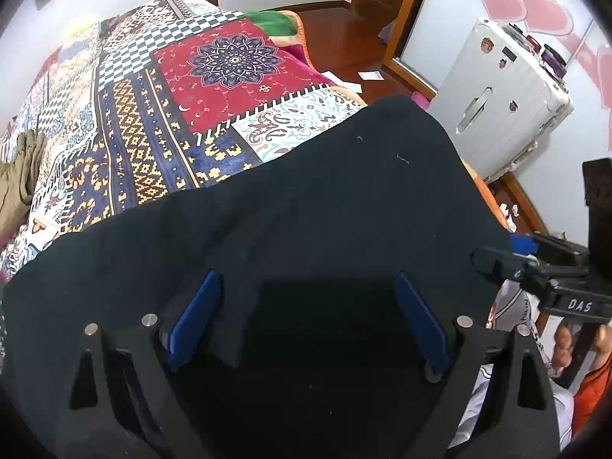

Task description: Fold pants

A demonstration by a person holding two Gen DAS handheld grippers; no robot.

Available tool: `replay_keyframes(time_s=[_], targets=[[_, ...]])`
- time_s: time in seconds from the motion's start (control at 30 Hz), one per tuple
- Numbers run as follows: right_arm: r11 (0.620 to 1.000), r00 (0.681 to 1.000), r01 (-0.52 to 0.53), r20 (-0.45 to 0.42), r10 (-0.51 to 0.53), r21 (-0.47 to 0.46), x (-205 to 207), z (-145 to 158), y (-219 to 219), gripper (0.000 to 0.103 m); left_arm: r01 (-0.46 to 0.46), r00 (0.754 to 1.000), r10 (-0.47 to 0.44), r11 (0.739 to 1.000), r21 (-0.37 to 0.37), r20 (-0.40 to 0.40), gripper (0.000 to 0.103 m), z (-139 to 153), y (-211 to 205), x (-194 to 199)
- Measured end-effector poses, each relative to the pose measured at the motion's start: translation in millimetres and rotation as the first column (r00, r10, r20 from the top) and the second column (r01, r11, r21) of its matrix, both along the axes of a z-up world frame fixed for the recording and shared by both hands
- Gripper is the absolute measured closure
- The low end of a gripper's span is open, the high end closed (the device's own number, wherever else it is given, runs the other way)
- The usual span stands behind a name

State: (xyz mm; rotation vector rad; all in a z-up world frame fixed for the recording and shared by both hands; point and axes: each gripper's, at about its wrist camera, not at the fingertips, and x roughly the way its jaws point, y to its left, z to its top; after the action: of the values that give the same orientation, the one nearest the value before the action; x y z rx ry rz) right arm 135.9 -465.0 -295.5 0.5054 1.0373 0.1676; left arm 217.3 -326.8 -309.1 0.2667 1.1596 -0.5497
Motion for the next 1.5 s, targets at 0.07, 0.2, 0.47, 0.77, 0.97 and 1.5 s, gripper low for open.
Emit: replay_keyframes(time_s=[0.07,0.2,0.47,0.77,0.97,1.5], targets=[[1.0,1.0,0.003,0.014,-0.003,0.019,-2.0,6.8,-2.1,0.06,-0.002,1.0,0.002,1.0,-0.004,-0.004,0.01,-0.3,0.8,1.1],[0.994,0.999,0.019,0.042,-0.024,0.11,1.1,10.4,-11.1,0.065,-0.004,1.0,0.004,1.0,-0.007,-0.007,0.01,-0.8,1.2,1.8],[0.999,1.0,0.01,0.023,-0.011,0.037,-3.3,18.3,-4.6,0.063,-0.002,1.0,0.002,1.0,-0.008,-0.007,0.01,-0.9,1.4,1.8],[1.0,0.999,-0.011,-0.041,0.012,0.017,-24.3,7.4,-6.3,0.062,-0.003,1.0,0.003,1.0,-0.007,-0.003,0.01,-1.4,1.2,1.3],[1.0,1.0,-0.003,-0.019,0.003,0.008,-36.9,19.1,-4.8,0.062,-0.002,1.0,0.002,1.0,-0.005,-0.001,0.01,-1.1,1.3,1.2],[0.996,0.999,-0.03,-0.007,0.031,0.086,-8.8,11.2,8.9,0.054,-0.006,1.0,0.006,1.0,-0.012,-0.001,0.01,-0.4,1.8,0.9]])
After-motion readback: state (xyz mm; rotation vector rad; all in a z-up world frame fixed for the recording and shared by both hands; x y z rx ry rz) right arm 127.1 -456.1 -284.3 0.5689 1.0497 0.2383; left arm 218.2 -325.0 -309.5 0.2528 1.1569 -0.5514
